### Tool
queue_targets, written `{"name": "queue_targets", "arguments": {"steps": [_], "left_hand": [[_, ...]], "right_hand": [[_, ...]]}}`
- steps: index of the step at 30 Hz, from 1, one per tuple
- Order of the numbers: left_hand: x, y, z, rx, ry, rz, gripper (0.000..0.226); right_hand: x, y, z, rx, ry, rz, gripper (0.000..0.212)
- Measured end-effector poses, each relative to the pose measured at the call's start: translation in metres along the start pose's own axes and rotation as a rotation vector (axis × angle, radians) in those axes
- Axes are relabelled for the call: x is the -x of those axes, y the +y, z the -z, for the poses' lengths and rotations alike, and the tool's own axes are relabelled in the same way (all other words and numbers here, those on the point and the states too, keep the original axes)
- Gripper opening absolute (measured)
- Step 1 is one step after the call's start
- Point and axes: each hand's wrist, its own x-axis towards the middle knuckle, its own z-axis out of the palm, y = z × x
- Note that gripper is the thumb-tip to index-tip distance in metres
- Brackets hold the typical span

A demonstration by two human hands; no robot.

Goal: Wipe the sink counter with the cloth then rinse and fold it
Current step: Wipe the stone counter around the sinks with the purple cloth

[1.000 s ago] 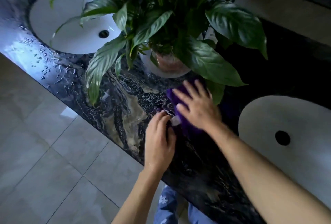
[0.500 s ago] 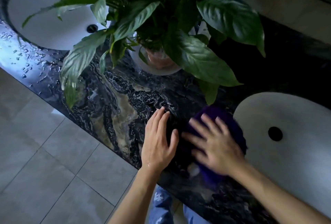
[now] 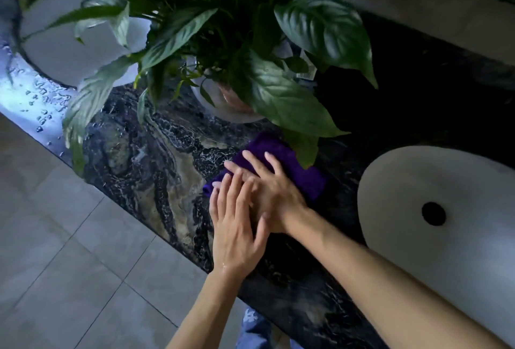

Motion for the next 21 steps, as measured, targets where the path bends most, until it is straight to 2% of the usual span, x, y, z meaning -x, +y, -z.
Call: {"name": "queue_targets", "arguments": {"steps": [1, 3, 6, 8, 9, 11, 13, 15, 17, 19, 21], "left_hand": [[0.000, 0.000, 0.000, -0.035, -0.019, 0.011, 0.061], [0.001, 0.000, -0.001, -0.101, -0.061, 0.016, 0.060], [0.000, 0.000, -0.001, -0.141, -0.103, 0.006, 0.059], [-0.003, 0.002, -0.003, -0.175, -0.134, 0.006, 0.059], [-0.003, 0.003, -0.004, -0.196, -0.152, 0.004, 0.060], [-0.004, 0.004, -0.006, -0.220, -0.176, 0.006, 0.061], [-0.008, 0.008, -0.008, -0.183, -0.157, 0.009, 0.060], [-0.020, 0.024, -0.012, -0.099, -0.123, -0.026, 0.057], [-0.040, 0.046, -0.023, -0.048, -0.123, -0.093, 0.052], [-0.068, 0.065, -0.041, -0.043, -0.127, -0.116, 0.052], [-0.094, 0.074, -0.061, -0.104, -0.109, -0.083, 0.055]], "right_hand": [[-0.010, 0.017, -0.001, -0.063, 0.015, -0.034, 0.060], [-0.019, 0.061, 0.007, -0.222, 0.028, -0.221, 0.067], [0.013, 0.129, 0.032, -0.074, 0.090, -0.349, 0.059], [0.043, 0.169, 0.052, 0.005, 0.081, -0.498, 0.061], [0.049, 0.180, 0.051, -0.007, 0.076, -0.587, 0.062], [0.048, 0.161, 0.048, 0.007, 0.069, -0.701, 0.064], [0.046, 0.111, 0.042, 0.031, 0.109, -0.570, 0.062], [0.057, 0.071, 0.034, 0.038, 0.144, -0.281, 0.056], [0.067, 0.062, 0.034, 0.031, 0.081, -0.088, 0.058], [0.060, 0.096, 0.039, 0.050, 0.003, -0.081, 0.064], [0.048, 0.147, 0.042, 0.058, -0.014, -0.291, 0.063]]}}
